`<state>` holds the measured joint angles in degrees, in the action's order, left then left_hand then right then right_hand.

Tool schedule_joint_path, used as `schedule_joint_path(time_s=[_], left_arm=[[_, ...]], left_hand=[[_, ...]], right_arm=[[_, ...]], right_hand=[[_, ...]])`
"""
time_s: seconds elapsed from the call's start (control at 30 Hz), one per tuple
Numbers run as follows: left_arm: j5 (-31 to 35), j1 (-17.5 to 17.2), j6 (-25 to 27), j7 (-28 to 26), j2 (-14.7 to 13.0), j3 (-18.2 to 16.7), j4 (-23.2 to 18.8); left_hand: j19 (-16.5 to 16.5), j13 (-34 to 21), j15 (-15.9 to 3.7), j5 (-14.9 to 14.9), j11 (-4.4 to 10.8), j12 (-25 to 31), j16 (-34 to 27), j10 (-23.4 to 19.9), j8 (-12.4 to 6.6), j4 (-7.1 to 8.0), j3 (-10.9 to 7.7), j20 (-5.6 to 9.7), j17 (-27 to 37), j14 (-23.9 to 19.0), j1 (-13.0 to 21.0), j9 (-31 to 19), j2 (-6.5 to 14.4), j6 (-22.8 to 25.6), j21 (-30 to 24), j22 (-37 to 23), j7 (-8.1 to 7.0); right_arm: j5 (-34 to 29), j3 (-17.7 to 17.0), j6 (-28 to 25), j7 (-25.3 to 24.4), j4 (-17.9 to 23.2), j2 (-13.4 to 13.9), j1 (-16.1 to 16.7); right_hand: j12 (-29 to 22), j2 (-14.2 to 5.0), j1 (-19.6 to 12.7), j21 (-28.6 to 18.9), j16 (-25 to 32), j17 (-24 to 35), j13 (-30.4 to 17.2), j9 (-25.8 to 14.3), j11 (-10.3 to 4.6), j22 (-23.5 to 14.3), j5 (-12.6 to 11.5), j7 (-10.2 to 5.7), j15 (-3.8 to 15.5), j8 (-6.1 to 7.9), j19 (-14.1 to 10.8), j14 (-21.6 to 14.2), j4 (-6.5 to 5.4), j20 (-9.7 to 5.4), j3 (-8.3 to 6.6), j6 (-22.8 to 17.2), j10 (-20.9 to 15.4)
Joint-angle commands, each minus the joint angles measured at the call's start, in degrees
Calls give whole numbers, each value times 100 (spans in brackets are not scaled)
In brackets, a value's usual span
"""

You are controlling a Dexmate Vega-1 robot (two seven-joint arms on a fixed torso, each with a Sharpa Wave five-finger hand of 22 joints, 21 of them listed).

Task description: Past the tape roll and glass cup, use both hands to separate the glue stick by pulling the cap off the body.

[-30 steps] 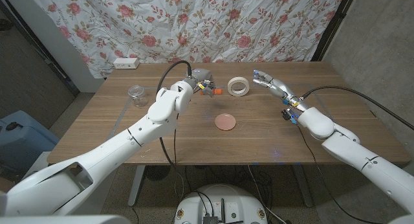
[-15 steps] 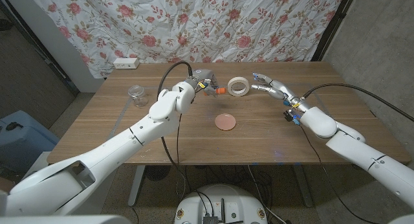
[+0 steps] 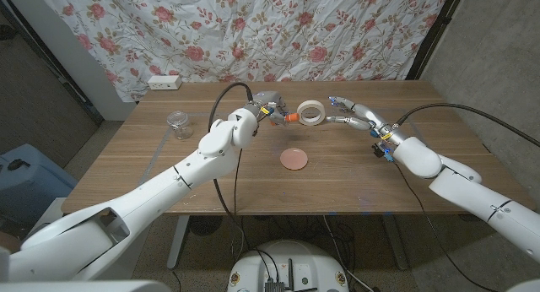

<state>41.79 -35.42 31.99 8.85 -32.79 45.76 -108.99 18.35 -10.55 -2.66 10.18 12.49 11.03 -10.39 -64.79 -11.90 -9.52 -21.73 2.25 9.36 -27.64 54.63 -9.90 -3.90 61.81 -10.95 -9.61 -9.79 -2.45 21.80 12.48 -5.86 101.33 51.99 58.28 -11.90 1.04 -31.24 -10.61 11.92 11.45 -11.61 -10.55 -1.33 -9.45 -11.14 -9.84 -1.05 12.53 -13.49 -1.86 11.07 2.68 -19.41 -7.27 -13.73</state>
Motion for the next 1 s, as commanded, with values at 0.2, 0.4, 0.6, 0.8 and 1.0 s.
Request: schedule_joint_path(time_s=[0.2, 0.4, 0.6, 0.8, 1.0], left_arm=[[-648, -33, 157, -592, 141, 75, 51], [-860, -110, 217, -854, 173, 59, 25], [-1195, -167, 83, -1050, 175, 4, 63], [-1339, -152, 91, -1127, 131, 44, 40], [-1486, -158, 98, -1216, 121, 68, 31]], left_hand=[[-1, -13, -829, 40, 38, 8, 25, -82, 10, 28, 9, 391, 3, -30, 56, -71, 125, 43, 20, -3, 25], [-9, -13, -826, 40, 37, 3, 27, -76, 15, 31, 16, 383, 3, -24, 50, -72, 130, 43, 23, -3, 47], [-11, -12, -825, 40, 37, 0, 28, -71, 21, 32, 21, 378, 2, -19, 47, -73, 136, 36, 23, -3, 52], [-23, -12, -823, 40, 37, -3, 30, -66, 26, 33, 27, 374, 2, -12, 45, -74, 141, 36, 27, -4, 50], [-25, -12, -818, 40, 36, -9, 30, -56, 36, 34, 34, 364, 1, -8, 41, -75, 145, 21, 27, -4, 63]], right_arm=[[-501, -14, -583, -23, 609, 280, 58], [-687, 32, -659, 12, 709, 318, -6], [-796, 86, -687, 46, 724, 296, -84], [-989, 165, -727, 74, 762, 290, -169], [-1121, 205, -818, 122, 822, 296, -226]], right_hand=[[-19, 79, -226, -13, 34, 16, -25, -25, -7, -12, 18, -13, -89, 21, -9, -11, -9, 90, -74, 14, -56], [-11, 177, -338, -11, 29, 22, -35, -31, -4, -14, 43, 39, -133, 27, -8, 13, -18, 128, -80, 13, -47], [-22, 245, -428, -9, 40, 29, -48, -36, -28, -15, 58, 54, -164, 59, -4, -2, -28, 145, -88, -57, -78], [-37, 280, -522, -14, 54, 36, -62, -42, -19, -16, 64, 47, -149, 82, -17, -24, -37, 154, -108, -111, -116], [-69, 260, -735, -27, 94, 47, -86, -52, 5, -17, 11, 57, -123, 102, -60, -107, -43, 179, -191, -153, -204]])
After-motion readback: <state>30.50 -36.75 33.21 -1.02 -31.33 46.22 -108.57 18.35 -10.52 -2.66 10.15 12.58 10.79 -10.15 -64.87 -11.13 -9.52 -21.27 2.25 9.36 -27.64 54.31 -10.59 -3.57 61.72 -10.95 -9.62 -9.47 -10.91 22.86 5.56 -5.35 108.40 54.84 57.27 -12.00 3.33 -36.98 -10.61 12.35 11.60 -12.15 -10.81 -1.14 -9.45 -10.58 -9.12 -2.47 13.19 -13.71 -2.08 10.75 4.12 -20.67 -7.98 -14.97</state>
